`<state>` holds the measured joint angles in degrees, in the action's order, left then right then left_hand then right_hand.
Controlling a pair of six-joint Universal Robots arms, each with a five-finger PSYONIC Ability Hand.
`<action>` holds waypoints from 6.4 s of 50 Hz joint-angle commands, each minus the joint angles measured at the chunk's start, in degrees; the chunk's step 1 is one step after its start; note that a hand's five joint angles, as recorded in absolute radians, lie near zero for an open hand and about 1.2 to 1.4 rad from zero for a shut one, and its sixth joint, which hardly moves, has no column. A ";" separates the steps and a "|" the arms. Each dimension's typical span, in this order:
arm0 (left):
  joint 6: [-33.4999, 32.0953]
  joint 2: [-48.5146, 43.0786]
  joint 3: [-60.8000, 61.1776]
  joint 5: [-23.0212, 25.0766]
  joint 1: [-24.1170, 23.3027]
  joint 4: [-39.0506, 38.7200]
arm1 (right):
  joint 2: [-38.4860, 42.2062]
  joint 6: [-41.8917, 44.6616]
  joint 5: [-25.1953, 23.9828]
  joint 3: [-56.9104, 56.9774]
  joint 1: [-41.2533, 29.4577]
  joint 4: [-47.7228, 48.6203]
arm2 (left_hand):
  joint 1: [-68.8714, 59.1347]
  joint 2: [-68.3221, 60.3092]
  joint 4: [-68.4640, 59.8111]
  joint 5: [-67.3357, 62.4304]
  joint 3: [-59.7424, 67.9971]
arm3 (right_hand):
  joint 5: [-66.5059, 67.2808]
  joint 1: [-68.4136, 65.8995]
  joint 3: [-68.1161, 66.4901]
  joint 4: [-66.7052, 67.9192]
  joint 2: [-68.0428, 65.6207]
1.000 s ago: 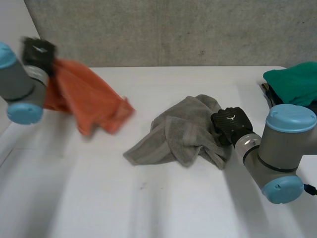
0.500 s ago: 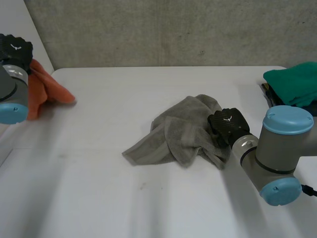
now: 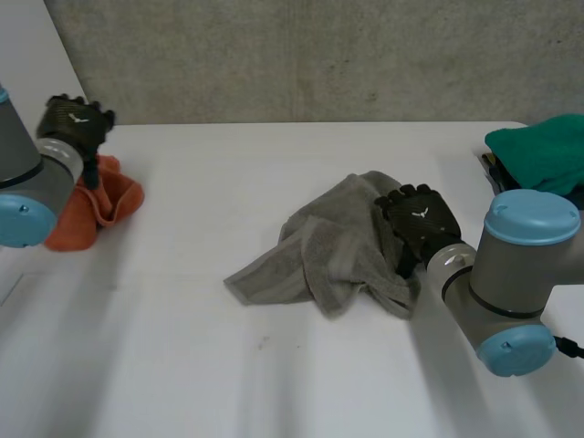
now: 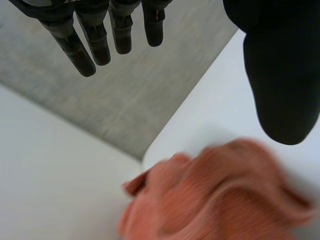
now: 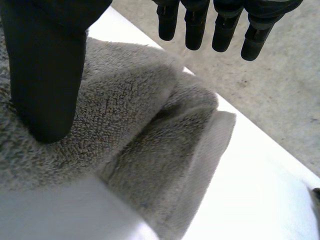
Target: Fold the laundry.
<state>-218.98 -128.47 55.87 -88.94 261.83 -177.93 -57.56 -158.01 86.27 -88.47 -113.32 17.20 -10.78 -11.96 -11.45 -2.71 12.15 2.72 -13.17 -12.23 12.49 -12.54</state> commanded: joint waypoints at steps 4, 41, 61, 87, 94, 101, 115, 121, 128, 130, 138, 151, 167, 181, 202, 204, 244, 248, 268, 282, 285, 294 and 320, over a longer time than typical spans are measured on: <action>12.87 8.85 12.68 7.72 -14.75 6.89 | -2.30 2.00 -0.83 4.09 1.87 -5.41 | 0.78 1.96 1.45 2.71 -2.15 | -2.72 3.17 2.23 -2.49 2.54; 3.29 -13.83 -10.35 -3.25 -40.17 2.50 | 0.08 7.36 -4.79 9.19 9.17 -18.96 | -69.22 -68.04 -68.55 -67.29 67.85 | -2.72 3.17 2.23 -2.49 2.54; 7.60 15.00 -0.58 -4.22 -33.05 9.79 | 1.56 -16.00 -7.61 6.99 0.83 -14.57 | -69.22 -68.04 -68.55 -67.29 67.85 | -2.72 3.17 2.23 -2.49 2.54; 17.89 20.80 -8.85 -6.33 -29.72 16.91 | 15.10 -40.28 5.83 20.09 -12.98 -12.19 | -69.22 -68.04 -68.55 -67.29 67.85 | 36.43 -35.98 -36.92 36.65 -36.61; 17.62 21.16 -6.22 -6.25 -24.89 16.83 | 11.43 -32.64 14.10 19.92 -10.96 -11.48 | -69.22 -68.04 -68.55 -67.29 67.85 | 67.28 -66.83 -67.77 67.51 -67.46; 16.57 17.30 1.78 -3.79 -17.50 16.83 | -5.01 -7.87 7.62 18.86 -4.46 -12.89 | -69.22 -68.04 -68.55 -67.29 67.85 | 67.28 -66.83 -67.77 67.51 -67.46; 16.83 -1.07 5.40 2.28 -15.21 16.30 | 2.17 20.81 1.01 25.89 -4.63 -24.76 | -69.22 -68.04 -68.55 -67.29 67.85 | 67.28 -66.83 -67.77 67.51 -67.46; 17.01 -5.65 -2.33 1.49 -14.95 10.86 | 10.70 24.41 1.80 31.94 -5.16 -22.22 | -69.22 -68.04 -68.55 -67.29 67.85 | 67.28 -66.83 -67.77 67.51 -67.46; 18.67 -6.79 -17.09 5.10 -13.89 -5.39 | 14.84 20.12 7.33 45.48 -4.45 -4.48 | -69.22 -68.04 -68.55 -67.29 67.85 | 67.28 -66.83 -67.77 67.51 -67.46; 21.04 -5.83 -20.70 3.96 -13.45 -12.07 | 13.62 17.23 10.31 47.41 -4.19 3.58 | -69.22 -68.04 -68.55 -67.29 67.85 | 67.28 -66.83 -67.77 67.51 -67.46; 29.84 -0.64 -21.86 -1.23 -13.10 -21.24 | 5.53 11.93 10.60 41.63 -4.19 19.54 | -69.22 -68.04 -68.55 -67.29 67.85 | 67.28 -66.83 -67.77 67.51 -67.46; 28.96 6.74 1.95 2.80 -9.94 -9.02 | 3.94 12.64 3.21 29.59 -3.40 -1.72 | -69.22 -68.04 -68.55 -67.29 67.85 | 67.28 -66.83 -67.77 67.51 -67.46; 15.78 -0.37 14.62 5.80 -9.58 -4.10 | 14.22 12.11 4.69 22.03 -3.84 -8.85 | -69.22 -68.04 -68.55 -67.29 67.85 | 21.61 -21.16 -22.10 21.84 -21.79; 13.58 5.24 17.78 3.51 -8.97 -1.90 | 2.72 -2.38 7.34 13.51 -2.79 -12.10 | -6.84 -5.66 -6.17 -4.90 5.46 | -2.72 3.17 2.23 -2.49 2.54; 8.57 23.79 42.56 0.96 -5.72 0.21 | -9.94 -23.49 2.33 -5.21 11.89 -19.05 | -21.29 -20.10 -20.62 -19.35 19.91 | -2.72 3.17 2.23 -2.49 2.54; 8.39 23.71 43.36 1.14 -5.28 0.91 | -10.30 -23.40 2.33 -6.71 12.51 -17.64 | -22.31 -21.12 -21.64 -20.37 20.93 | -2.72 3.17 2.23 -2.49 2.54; 6.11 0.86 20.43 4.57 -9.05 -1.98 | -2.83 -12.94 5.41 -1.27 9.26 -2.61 | 0.78 1.96 1.45 2.71 -2.15 | 67.28 -66.83 -67.77 67.51 -67.46; 4.70 -0.72 17.53 3.60 -10.11 -1.98 | -2.83 -11.89 5.32 -0.74 8.91 -2.78 | 0.78 1.96 1.45 2.71 -2.15 | 67.28 -66.83 -67.77 67.51 -67.46; 3.64 0.58 16.46 8.52 -10.03 -5.67 | -3.44 -9.43 5.14 1.54 10.05 -7.00 | -51.77 -50.58 -51.10 -49.83 50.39 | 67.28 -66.83 -67.77 67.51 -67.46; 2.77 2.09 20.77 8.87 -8.79 -10.25 | -3.53 -8.98 4.17 3.48 9.96 -9.99 | -27.69 -26.51 -27.02 -25.76 26.32 | 67.28 -66.83 -67.77 67.51 -67.46; 1.28 2.35 22.00 9.05 -8.09 -9.89 | -3.35 -8.98 4.17 3.39 10.14 -9.99 | -28.03 -26.85 -27.36 -26.09 26.65 | 67.28 -66.83 -67.77 67.51 -67.46; 0.40 8.41 28.85 13.00 -5.02 -10.07 | -3.00 -8.98 3.91 3.48 10.75 -9.99 | -36.27 -35.08 -35.60 -34.33 34.89 | 67.28 -66.83 -67.77 67.51 -67.46; -7.60 1.38 27.98 19.86 -2.29 -9.28 | -2.65 -8.98 3.56 3.13 10.31 -9.99 | -19.13 -17.95 -18.46 -17.20 17.76 | 67.28 -66.83 -67.77 67.51 -67.46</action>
<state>-226.35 -126.40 84.95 -69.12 259.85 -188.04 -60.20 -167.02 89.82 -85.34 -103.09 7.21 -34.16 -34.09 -33.65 -23.52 34.07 57.16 -65.48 -68.11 68.68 -67.61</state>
